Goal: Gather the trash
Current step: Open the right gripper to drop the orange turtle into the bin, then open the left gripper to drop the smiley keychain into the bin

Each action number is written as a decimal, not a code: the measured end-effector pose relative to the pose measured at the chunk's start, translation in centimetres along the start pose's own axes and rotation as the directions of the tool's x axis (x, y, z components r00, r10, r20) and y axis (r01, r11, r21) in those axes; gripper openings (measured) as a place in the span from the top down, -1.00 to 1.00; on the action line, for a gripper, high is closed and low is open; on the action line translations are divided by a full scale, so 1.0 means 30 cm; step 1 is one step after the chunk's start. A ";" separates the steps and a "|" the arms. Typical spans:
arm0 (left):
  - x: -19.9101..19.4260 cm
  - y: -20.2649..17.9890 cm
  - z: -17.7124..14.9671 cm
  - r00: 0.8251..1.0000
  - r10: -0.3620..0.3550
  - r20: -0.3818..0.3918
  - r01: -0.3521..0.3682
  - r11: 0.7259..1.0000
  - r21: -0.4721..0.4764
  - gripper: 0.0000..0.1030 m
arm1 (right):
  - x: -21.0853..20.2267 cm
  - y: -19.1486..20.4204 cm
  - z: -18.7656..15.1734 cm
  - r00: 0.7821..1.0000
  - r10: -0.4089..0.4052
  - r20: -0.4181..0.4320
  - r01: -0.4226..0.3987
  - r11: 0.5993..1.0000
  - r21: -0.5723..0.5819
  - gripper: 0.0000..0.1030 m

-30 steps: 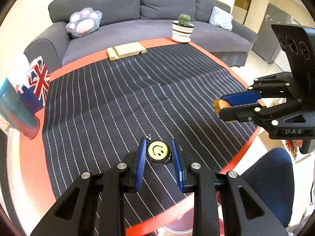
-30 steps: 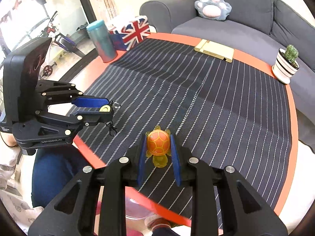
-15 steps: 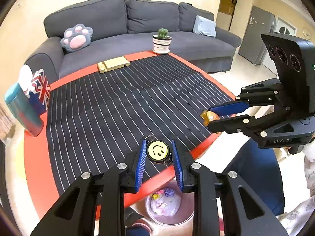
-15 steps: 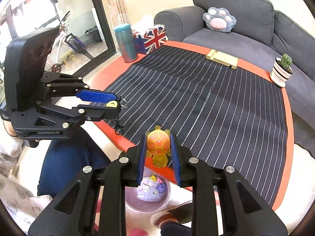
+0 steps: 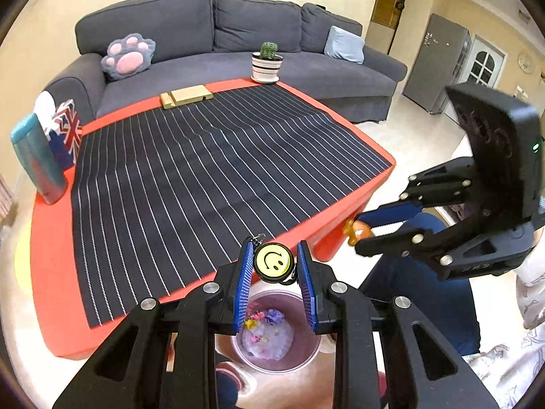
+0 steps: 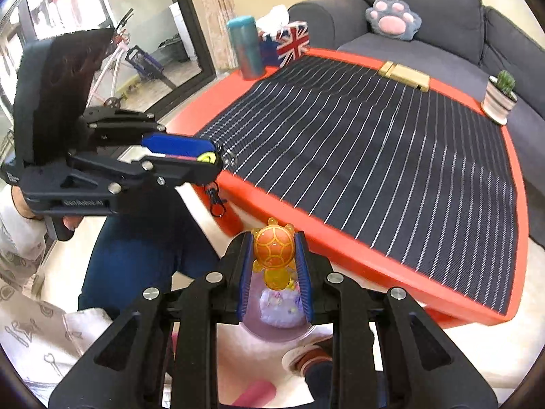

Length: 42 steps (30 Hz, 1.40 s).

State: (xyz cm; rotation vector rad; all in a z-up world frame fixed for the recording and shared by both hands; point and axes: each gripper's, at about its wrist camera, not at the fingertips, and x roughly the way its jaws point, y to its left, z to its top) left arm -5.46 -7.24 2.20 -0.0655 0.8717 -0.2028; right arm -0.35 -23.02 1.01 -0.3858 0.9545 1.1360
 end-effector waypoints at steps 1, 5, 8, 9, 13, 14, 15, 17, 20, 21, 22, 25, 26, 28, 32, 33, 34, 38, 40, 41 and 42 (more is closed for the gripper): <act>-0.006 -0.001 -0.009 1.000 -0.005 0.002 0.005 1.000 -0.003 0.49 | 0.006 0.003 -0.009 1.000 0.004 -0.006 -0.004 1.000 0.002 0.54; -0.021 -0.004 -0.030 1.000 -0.010 0.005 0.010 1.000 -0.012 0.49 | 0.034 0.016 -0.031 0.999 0.029 -0.026 -0.029 1.000 0.009 0.54; -0.032 -0.002 -0.035 1.000 -0.012 0.009 0.013 1.000 -0.017 0.49 | 0.048 0.028 -0.039 0.998 0.046 -0.033 -0.045 0.999 0.009 0.54; -0.034 -0.004 -0.038 1.000 -0.014 0.010 0.014 1.000 -0.018 0.49 | 0.050 0.032 -0.040 0.998 0.050 -0.034 -0.050 0.999 0.008 0.54; -0.037 -0.004 -0.041 1.000 -0.015 0.012 0.015 1.000 -0.018 0.49 | 0.056 0.041 -0.034 0.998 0.051 -0.035 -0.051 0.999 0.000 0.47; -0.036 -0.003 -0.042 1.000 -0.014 0.011 0.014 1.000 -0.019 0.49 | 0.055 0.039 -0.034 0.998 0.046 -0.034 -0.046 0.999 -0.001 0.34; -0.035 0.002 -0.040 1.000 -0.014 0.011 0.014 1.000 -0.021 0.49 | 0.055 0.037 -0.032 0.999 0.032 -0.030 -0.032 0.999 0.000 -0.07; -0.033 0.002 -0.042 1.000 -0.013 0.009 0.013 1.000 -0.020 0.49 | 0.053 0.028 -0.032 0.999 0.028 -0.016 -0.028 1.000 0.012 -0.42; -0.029 0.004 -0.044 1.000 -0.016 0.004 0.016 1.000 -0.021 0.49 | 0.054 0.018 -0.031 1.000 0.008 -0.013 -0.008 1.000 0.021 -0.62; -0.030 0.004 -0.046 1.000 -0.017 0.004 0.017 1.000 -0.021 0.49 | 0.053 0.018 -0.033 1.000 0.008 -0.013 -0.007 1.000 0.023 -0.64; -0.029 0.001 -0.047 1.000 -0.018 0.003 0.018 1.000 -0.021 0.49 | 0.052 0.015 -0.033 1.000 0.010 -0.012 -0.009 1.000 0.027 -0.65; -0.022 -0.002 -0.045 1.000 -0.025 -0.003 0.025 0.999 -0.019 0.49 | 0.047 0.008 -0.034 1.000 0.006 -0.008 -0.005 1.000 0.030 -0.69; -0.021 0.000 -0.048 1.000 -0.028 -0.004 0.028 0.999 -0.019 0.49 | 0.045 0.005 -0.035 1.000 0.005 -0.007 -0.005 0.999 0.032 -0.69; -0.019 -0.002 -0.048 0.999 -0.033 -0.005 0.033 0.999 -0.019 0.49 | 0.041 0.001 -0.034 1.000 0.001 -0.006 0.000 0.999 0.036 -0.69; -0.014 -0.007 -0.048 0.999 -0.039 -0.009 0.039 0.999 -0.018 0.49 | 0.029 -0.003 -0.039 1.000 -0.005 0.001 0.005 0.999 0.043 -0.70; -0.013 -0.008 -0.048 0.999 -0.041 -0.011 0.041 0.999 -0.017 0.49 | 0.024 -0.006 -0.039 1.000 -0.006 0.005 0.006 0.999 0.046 -0.70; -0.012 -0.010 -0.049 0.999 -0.042 -0.012 0.042 0.999 -0.015 0.49 | 0.019 -0.007 -0.041 1.000 -0.008 0.009 0.008 0.999 0.049 -0.70; -0.011 -0.020 -0.053 0.999 -0.051 -0.019 0.051 0.999 -0.010 0.49 | -0.021 -0.024 -0.041 0.999 -0.030 0.038 0.027 0.997 0.068 -0.71; -0.009 -0.029 -0.052 0.998 -0.055 -0.024 0.055 0.998 -0.001 0.49 | -0.045 -0.035 -0.043 0.998 -0.043 0.055 0.039 0.996 0.078 -0.72; -0.007 -0.030 -0.050 0.998 -0.058 -0.026 0.058 0.998 0.002 0.49 | -0.055 -0.041 -0.043 0.997 -0.049 0.062 0.044 0.995 0.084 -0.72; -0.006 -0.034 -0.049 0.998 -0.061 -0.028 0.061 0.998 0.005 0.49 | -0.065 -0.047 -0.042 0.996 -0.056 0.068 0.050 0.995 0.088 -0.73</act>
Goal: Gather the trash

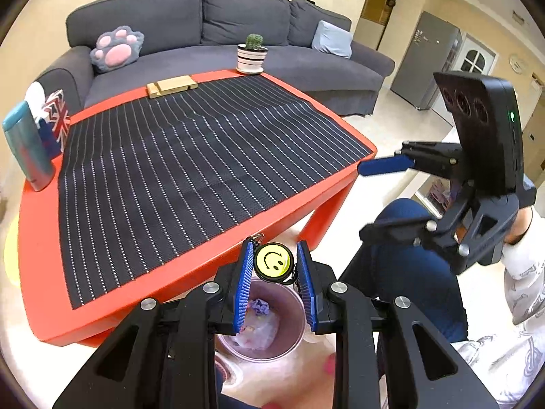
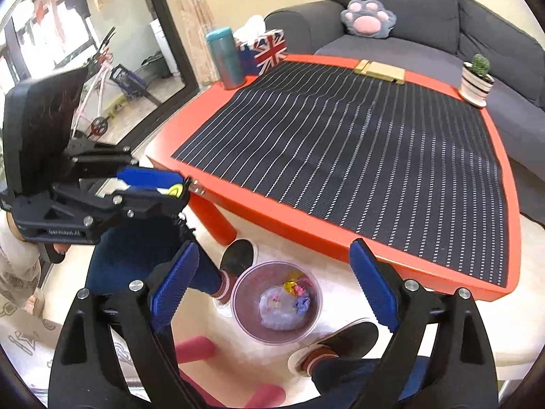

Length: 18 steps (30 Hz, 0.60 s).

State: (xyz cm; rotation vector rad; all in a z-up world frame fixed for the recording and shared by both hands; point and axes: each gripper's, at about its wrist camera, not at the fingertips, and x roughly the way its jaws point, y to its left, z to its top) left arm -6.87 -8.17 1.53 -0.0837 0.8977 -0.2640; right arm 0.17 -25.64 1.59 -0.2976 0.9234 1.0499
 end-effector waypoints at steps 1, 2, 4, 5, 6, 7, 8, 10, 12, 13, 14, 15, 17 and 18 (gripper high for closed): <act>0.001 -0.003 0.001 1.000 -0.002 -0.002 0.002 1.000 0.003 0.49 | -0.006 -0.007 0.000 1.000 -0.006 0.005 0.006 1.000 0.003 -0.73; 0.006 -0.009 0.001 1.000 -0.005 -0.009 0.005 1.000 0.009 0.49 | -0.010 -0.012 0.001 1.000 -0.009 0.008 0.009 1.000 0.005 -0.73; 0.010 -0.018 0.000 1.000 -0.008 -0.015 0.008 1.000 0.015 0.49 | -0.020 -0.024 0.001 1.000 -0.015 0.015 0.015 1.000 0.014 -0.73; 0.013 -0.022 0.000 1.000 -0.009 -0.019 0.009 1.000 0.020 0.49 | -0.023 -0.028 0.001 1.000 -0.017 0.018 0.017 1.000 0.017 -0.73; 0.014 -0.025 0.002 1.000 -0.009 -0.021 0.009 1.000 0.023 0.49 | -0.027 -0.034 0.000 1.000 -0.019 0.021 0.019 1.000 0.021 -0.73; 0.016 -0.028 0.003 1.000 -0.011 -0.024 0.011 1.000 0.026 0.49 | -0.026 -0.035 0.000 1.000 -0.021 0.022 0.020 1.000 0.024 -0.73; 0.016 -0.033 0.003 1.000 -0.011 -0.025 0.012 1.000 0.029 0.49 | -0.028 -0.038 0.000 0.999 -0.021 0.024 0.020 0.999 0.025 -0.73; 0.017 -0.034 0.009 1.000 -0.011 -0.027 0.011 0.999 0.033 0.49 | -0.031 -0.040 -0.001 0.999 -0.022 0.028 0.022 0.999 0.026 -0.73; 0.020 -0.036 0.010 1.000 -0.008 -0.029 0.010 0.999 0.035 0.48 | -0.036 -0.042 -0.001 0.999 -0.023 0.033 0.022 0.999 0.027 -0.73; 0.020 -0.036 0.010 1.000 -0.004 -0.028 0.005 0.999 0.035 0.44 | -0.037 -0.044 0.001 0.999 -0.023 0.035 0.022 0.999 0.028 -0.73; 0.020 -0.036 0.008 1.000 -0.002 -0.029 0.003 0.999 0.034 0.25 | -0.038 -0.043 0.002 0.999 -0.024 0.037 0.023 0.999 0.028 -0.73; 0.022 -0.034 0.007 1.000 0.005 -0.027 -0.004 1.000 0.031 0.05 | -0.039 -0.045 0.003 0.999 -0.023 0.039 0.022 0.999 0.029 -0.73; 0.019 -0.023 0.005 1.000 0.007 -0.008 -0.006 1.000 0.013 -0.62 | -0.040 -0.047 0.003 0.999 -0.024 0.042 0.023 0.999 0.032 -0.73; 0.018 -0.017 0.003 1.000 0.007 -0.002 -0.007 1.000 0.003 -0.67 | -0.040 -0.048 0.002 0.999 -0.024 0.042 0.022 0.999 0.035 -0.73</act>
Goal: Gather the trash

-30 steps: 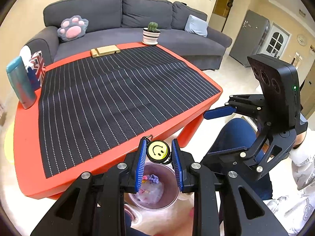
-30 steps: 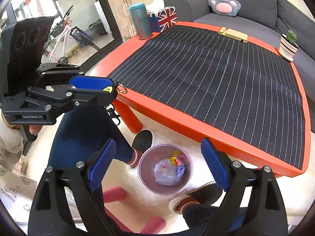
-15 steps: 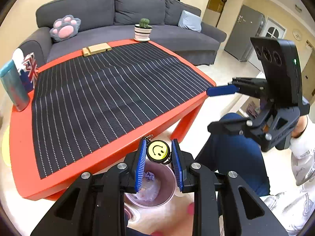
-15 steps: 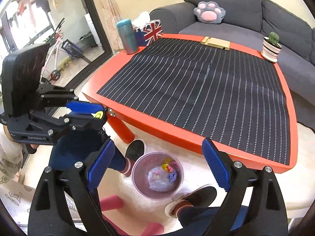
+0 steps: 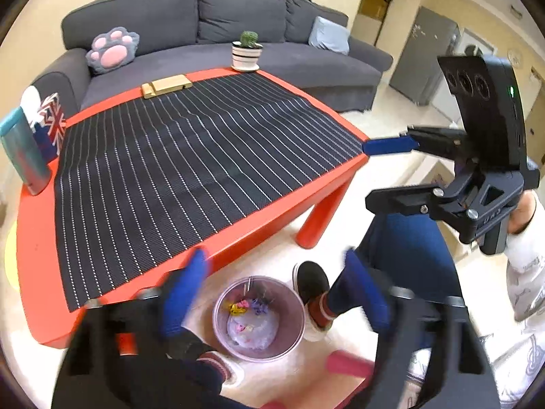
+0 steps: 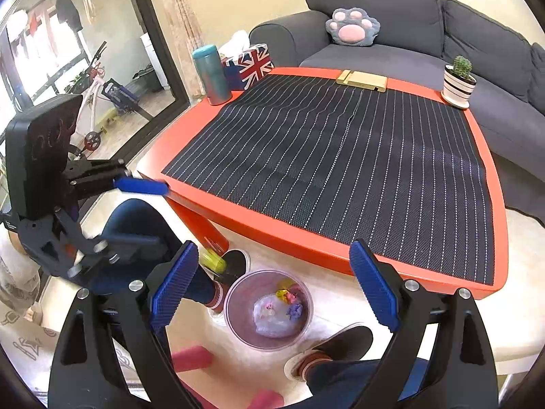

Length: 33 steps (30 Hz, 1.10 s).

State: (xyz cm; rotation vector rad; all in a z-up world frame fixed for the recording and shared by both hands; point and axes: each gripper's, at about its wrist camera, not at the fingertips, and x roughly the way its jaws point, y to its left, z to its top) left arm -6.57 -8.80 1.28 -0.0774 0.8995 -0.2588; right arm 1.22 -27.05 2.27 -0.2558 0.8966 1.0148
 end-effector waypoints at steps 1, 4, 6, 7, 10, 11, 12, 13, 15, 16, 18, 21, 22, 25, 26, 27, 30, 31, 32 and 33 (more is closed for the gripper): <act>0.001 0.005 0.000 1.000 0.004 0.000 -0.004 1.000 -0.006 -0.74 | 0.000 0.001 0.000 1.000 0.000 0.000 0.000 1.000 0.001 -0.73; 0.001 0.017 -0.002 1.000 0.019 0.002 -0.019 1.000 -0.020 -0.83 | 0.001 0.000 -0.002 1.000 -0.003 0.000 0.003 1.000 0.004 -0.73; -0.002 0.024 -0.003 1.000 0.028 0.005 -0.028 0.999 -0.025 -0.85 | -0.001 0.000 -0.005 1.000 -0.005 0.000 0.005 1.000 0.008 -0.80; -0.003 0.027 -0.004 1.000 0.031 0.005 -0.031 0.999 -0.028 -0.85 | -0.002 0.000 -0.004 1.000 -0.004 0.002 0.004 1.000 0.010 -0.81; 0.000 0.030 -0.001 0.999 0.035 0.004 -0.035 0.999 -0.037 -0.85 | 0.001 -0.003 -0.003 1.000 -0.005 -0.002 0.005 1.000 0.015 -0.83; 0.001 0.031 -0.001 0.999 0.036 0.003 -0.036 0.999 -0.038 -0.85 | 0.002 -0.005 -0.003 1.000 -0.006 -0.004 0.007 1.000 0.017 -0.83; 0.001 0.032 -0.001 0.999 0.035 0.003 -0.035 0.999 -0.041 -0.85 | 0.004 -0.006 -0.002 1.000 -0.007 -0.005 0.007 1.000 0.019 -0.84; 0.000 0.034 -0.002 0.999 0.035 0.004 -0.035 0.998 -0.044 -0.85 | 0.005 -0.007 -0.001 1.000 -0.007 -0.005 0.007 1.000 0.021 -0.85; -0.003 0.035 -0.004 0.999 0.038 0.006 -0.037 0.998 -0.050 -0.85 | 0.010 -0.010 0.004 1.000 -0.010 -0.005 0.010 1.000 0.028 -0.86; -0.004 0.038 -0.004 0.999 0.039 0.007 -0.038 0.998 -0.053 -0.85 | 0.013 -0.013 0.006 1.000 -0.015 -0.006 0.016 0.999 0.032 -0.86; -0.004 0.042 -0.003 0.999 0.044 0.007 -0.043 0.997 -0.058 -0.85 | 0.016 -0.016 0.006 1.000 -0.025 -0.006 0.025 0.999 0.037 -0.86; -0.013 0.055 0.000 0.998 0.054 0.022 -0.053 0.996 -0.069 -0.85 | 0.014 -0.017 0.017 0.999 -0.032 0.003 0.032 0.999 0.042 -0.87; -0.015 0.059 0.004 0.998 0.055 0.026 -0.053 0.996 -0.073 -0.85 | 0.013 -0.018 0.023 0.999 -0.034 0.007 0.034 0.998 0.043 -0.87; -0.023 0.074 0.024 0.997 0.070 0.043 -0.066 0.995 -0.080 -0.85 | 0.007 -0.014 0.043 0.999 -0.049 0.022 0.048 0.998 0.038 -0.87; -0.024 0.080 0.033 0.996 0.074 0.047 -0.070 0.994 -0.083 -0.85 | 0.005 -0.013 0.051 0.998 -0.052 0.026 0.051 0.998 0.036 -0.87; -0.027 0.086 0.040 0.995 0.080 0.052 -0.075 0.993 -0.086 -0.85 | 0.004 -0.012 0.061 0.998 -0.058 0.032 0.057 0.998 0.033 -0.88; -0.032 0.108 0.071 0.993 0.101 0.065 -0.095 0.991 -0.094 -0.85 | 0.004 -0.016 0.104 0.995 -0.086 0.054 0.085 0.996 0.028 -0.91; -0.033 0.115 0.080 0.992 0.107 0.070 -0.100 0.990 -0.096 -0.85 | 0.007 -0.020 0.118 0.994 -0.095 0.056 0.094 0.995 0.028 -0.91; -0.035 0.124 0.092 0.991 0.110 0.078 -0.102 0.990 -0.099 -0.85 | 0.011 -0.026 0.133 0.993 -0.108 0.056 0.107 0.994 0.030 -0.91; -0.036 0.133 0.103 0.990 0.115 0.085 -0.106 0.989 -0.102 -0.85 | 0.014 -0.032 0.149 0.991 -0.119 0.059 0.117 0.993 0.034 -0.91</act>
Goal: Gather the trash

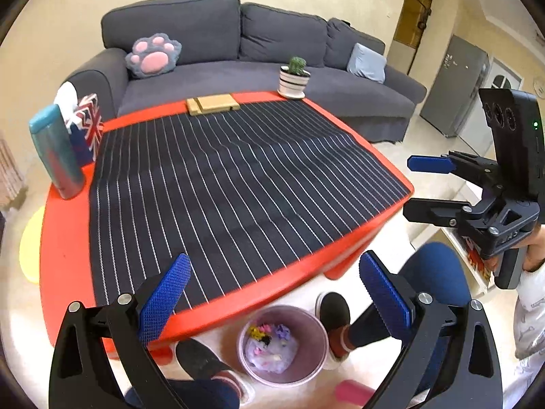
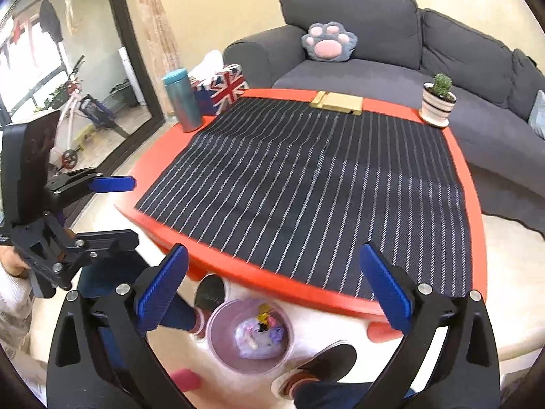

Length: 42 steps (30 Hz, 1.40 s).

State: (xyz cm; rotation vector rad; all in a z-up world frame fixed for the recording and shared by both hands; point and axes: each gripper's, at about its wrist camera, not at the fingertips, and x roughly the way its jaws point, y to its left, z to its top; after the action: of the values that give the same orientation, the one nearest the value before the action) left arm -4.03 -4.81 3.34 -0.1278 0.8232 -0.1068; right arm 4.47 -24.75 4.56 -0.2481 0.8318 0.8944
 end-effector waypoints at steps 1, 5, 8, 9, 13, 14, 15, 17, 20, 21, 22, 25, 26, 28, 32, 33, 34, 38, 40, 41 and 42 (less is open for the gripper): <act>0.001 0.006 0.007 1.000 0.005 0.005 -0.005 1.000 -0.001 -0.85 | 0.004 -0.006 0.016 1.000 -0.003 0.005 0.003 1.000 0.003 -0.91; 0.009 0.028 0.051 0.999 0.035 0.022 -0.035 0.999 -0.003 -0.85 | 0.017 -0.024 0.068 1.000 -0.018 0.023 0.018 1.000 0.013 -0.91; 0.012 0.040 0.078 0.998 0.043 0.036 -0.043 0.999 0.003 -0.85 | 0.029 -0.031 0.106 0.999 -0.042 0.032 0.042 0.999 0.014 -0.91; 0.013 0.045 0.088 0.998 0.051 0.040 -0.051 0.999 0.002 -0.85 | 0.034 -0.033 0.117 0.998 -0.045 0.035 0.045 0.999 0.013 -0.92; 0.017 0.065 0.129 0.995 0.079 0.056 -0.079 0.997 -0.005 -0.85 | 0.043 -0.040 0.154 0.998 -0.053 0.044 0.053 0.999 0.013 -0.92; 0.021 0.069 0.140 0.994 0.092 0.058 -0.092 0.996 -0.003 -0.85 | 0.046 -0.043 0.161 0.997 -0.057 0.044 0.056 0.998 0.014 -0.92; 0.024 0.072 0.147 0.994 0.089 0.057 -0.089 0.996 0.000 -0.87 | 0.048 -0.045 0.169 0.997 -0.058 0.046 0.058 0.998 0.015 -0.92; 0.036 0.074 0.159 0.995 0.083 0.051 -0.084 0.996 0.009 -0.88 | 0.048 -0.050 0.181 0.997 -0.063 0.050 0.062 0.998 0.019 -0.92; 0.054 0.076 0.170 0.995 0.093 0.042 -0.093 0.995 0.017 -0.88 | 0.050 -0.054 0.194 0.997 -0.064 0.052 0.063 0.998 0.018 -0.92; 0.059 0.079 0.171 0.995 0.095 0.040 -0.096 0.995 0.014 -0.88 | 0.050 -0.056 0.198 0.997 -0.062 0.054 0.062 0.998 0.018 -0.92; 0.062 0.083 0.173 0.995 0.094 0.039 -0.095 0.995 0.010 -0.88 | 0.050 -0.058 0.202 0.997 -0.063 0.055 0.062 0.998 0.018 -0.92; 0.074 0.092 0.179 0.996 0.088 0.031 -0.088 0.996 -0.008 -0.88 | 0.051 -0.066 0.208 0.996 -0.062 0.056 0.061 0.998 0.019 -0.92; 0.075 0.094 0.180 0.996 0.086 0.030 -0.085 0.996 -0.013 -0.88 | 0.051 -0.067 0.209 0.996 -0.062 0.057 0.061 0.998 0.020 -0.92; 0.078 0.099 0.182 0.996 0.085 0.027 -0.084 0.996 -0.021 -0.88 | 0.052 -0.070 0.212 0.996 -0.062 0.059 0.061 0.998 0.023 -0.92; 0.083 0.106 0.186 0.996 0.087 0.025 -0.086 0.996 -0.038 -0.88 | 0.056 -0.069 0.215 0.997 -0.058 0.056 0.057 0.998 0.021 -0.92; 0.085 0.108 0.185 0.996 0.091 0.025 -0.090 0.995 -0.039 -0.88 | 0.059 -0.069 0.216 0.997 -0.058 0.054 0.057 0.998 0.021 -0.92; 0.086 0.106 0.184 0.995 0.094 0.025 -0.093 0.995 -0.041 -0.88 | 0.062 -0.069 0.216 0.997 -0.056 0.051 0.055 0.998 0.020 -0.92; 0.089 0.105 0.182 0.995 0.100 0.027 -0.099 0.994 -0.047 -0.88 | 0.071 -0.068 0.216 0.998 -0.051 0.044 0.050 0.998 0.024 -0.92; 0.088 0.106 0.183 0.995 0.099 0.030 -0.098 0.994 -0.050 -0.88 | 0.077 -0.068 0.216 0.998 -0.049 0.041 0.048 0.999 0.025 -0.92; 0.087 0.106 0.185 0.995 0.099 0.032 -0.098 0.994 -0.051 -0.88 | 0.079 -0.068 0.216 0.998 -0.050 0.039 0.049 0.999 0.025 -0.92; 0.087 0.105 0.186 0.995 0.098 0.033 -0.096 0.994 -0.051 -0.88 | 0.083 -0.070 0.216 0.998 -0.049 0.037 0.048 0.999 0.025 -0.92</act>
State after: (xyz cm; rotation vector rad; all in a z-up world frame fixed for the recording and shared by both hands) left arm 1.97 -1.66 4.72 -0.1356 0.7957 0.0073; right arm 10.43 -21.26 6.80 -0.2287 0.7979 0.8403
